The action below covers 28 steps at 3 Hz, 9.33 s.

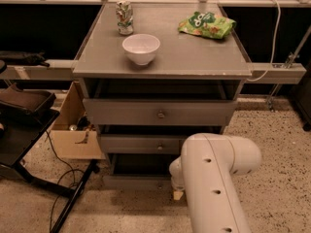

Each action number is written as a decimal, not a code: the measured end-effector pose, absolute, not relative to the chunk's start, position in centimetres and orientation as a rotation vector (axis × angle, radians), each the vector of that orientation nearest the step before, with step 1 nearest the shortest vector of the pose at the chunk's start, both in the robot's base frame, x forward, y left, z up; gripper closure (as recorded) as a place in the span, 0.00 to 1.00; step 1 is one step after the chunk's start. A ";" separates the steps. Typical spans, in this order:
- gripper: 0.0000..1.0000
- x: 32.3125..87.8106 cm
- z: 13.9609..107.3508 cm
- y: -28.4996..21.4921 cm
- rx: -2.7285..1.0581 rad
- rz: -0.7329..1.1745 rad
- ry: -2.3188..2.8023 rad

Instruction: Open bottom drawer

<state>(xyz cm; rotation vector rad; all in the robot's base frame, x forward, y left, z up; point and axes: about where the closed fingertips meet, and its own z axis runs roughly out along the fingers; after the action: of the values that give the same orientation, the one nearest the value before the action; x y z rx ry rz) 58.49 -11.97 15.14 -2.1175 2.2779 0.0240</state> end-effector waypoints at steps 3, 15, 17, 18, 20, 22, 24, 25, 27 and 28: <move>1.00 58.2 16.5 -12.7 -2.078 0.028 2.305; 0.05 53.7 17.6 -11.9 -1.956 0.182 2.410; 0.00 53.7 17.6 -11.9 -1.957 0.183 2.409; 0.04 54.3 18.2 -10.4 -2.060 0.194 2.379; 0.57 45.6 19.6 -8.0 -1.963 0.490 2.592; 1.00 46.4 19.7 -8.1 -1.963 0.490 2.592; 0.97 47.0 20.0 -8.2 -1.963 0.490 2.592; 0.73 47.0 20.0 -8.2 -1.963 0.490 2.592; 0.20 47.0 20.0 -8.2 -1.963 0.490 2.592; 0.00 47.1 20.0 -8.2 -1.963 0.490 2.592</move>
Offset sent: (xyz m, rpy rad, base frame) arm -0.1875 -0.0148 0.0943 -0.0944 0.2302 -0.2659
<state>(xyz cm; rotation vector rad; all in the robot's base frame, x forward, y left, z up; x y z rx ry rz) 47.10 -8.18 20.00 -1.9633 2.5923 0.4901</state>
